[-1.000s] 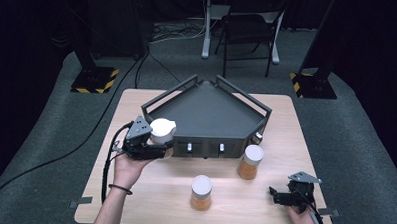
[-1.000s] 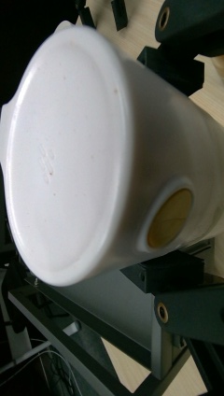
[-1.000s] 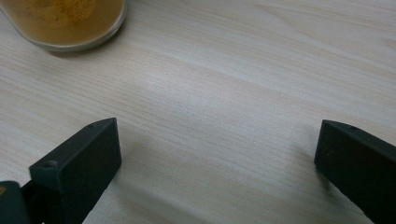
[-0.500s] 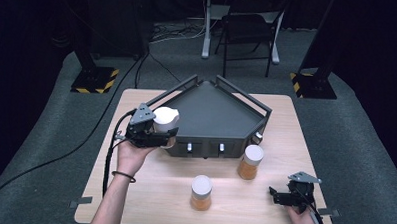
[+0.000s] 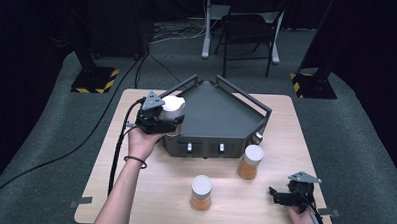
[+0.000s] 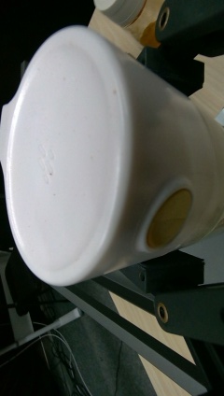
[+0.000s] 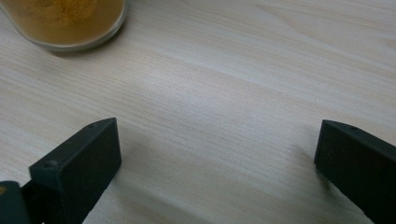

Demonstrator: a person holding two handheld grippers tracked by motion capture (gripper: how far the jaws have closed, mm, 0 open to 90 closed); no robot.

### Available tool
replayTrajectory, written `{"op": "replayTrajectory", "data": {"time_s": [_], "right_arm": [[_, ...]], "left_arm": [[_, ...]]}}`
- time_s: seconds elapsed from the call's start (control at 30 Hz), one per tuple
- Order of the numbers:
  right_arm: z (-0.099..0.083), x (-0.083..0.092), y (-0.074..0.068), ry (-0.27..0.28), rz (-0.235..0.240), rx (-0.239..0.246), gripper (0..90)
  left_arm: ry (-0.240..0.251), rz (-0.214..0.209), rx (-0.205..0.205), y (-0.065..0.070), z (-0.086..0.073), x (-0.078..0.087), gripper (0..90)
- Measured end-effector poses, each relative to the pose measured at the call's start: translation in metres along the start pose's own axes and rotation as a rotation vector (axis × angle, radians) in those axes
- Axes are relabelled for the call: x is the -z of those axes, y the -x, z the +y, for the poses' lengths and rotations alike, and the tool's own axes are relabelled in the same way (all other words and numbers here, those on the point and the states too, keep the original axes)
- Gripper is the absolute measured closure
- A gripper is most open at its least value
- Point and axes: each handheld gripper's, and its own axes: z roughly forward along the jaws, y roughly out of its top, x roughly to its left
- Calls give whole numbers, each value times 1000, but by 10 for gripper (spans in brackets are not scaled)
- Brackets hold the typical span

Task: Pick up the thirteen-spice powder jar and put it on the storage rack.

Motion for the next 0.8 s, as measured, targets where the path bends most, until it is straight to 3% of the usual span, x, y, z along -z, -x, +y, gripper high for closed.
{"op": "replayTrajectory", "data": {"time_s": [0.3, 0.8], "right_arm": [[0, 0, 0, 0, 0, 0, 0], [0, 0, 0, 0, 1, 1, 0]], "left_arm": [[-23, 40, 20, -2, 2, -14, 306], [-35, 46, 41, -4, -10, -22, 306]]}}
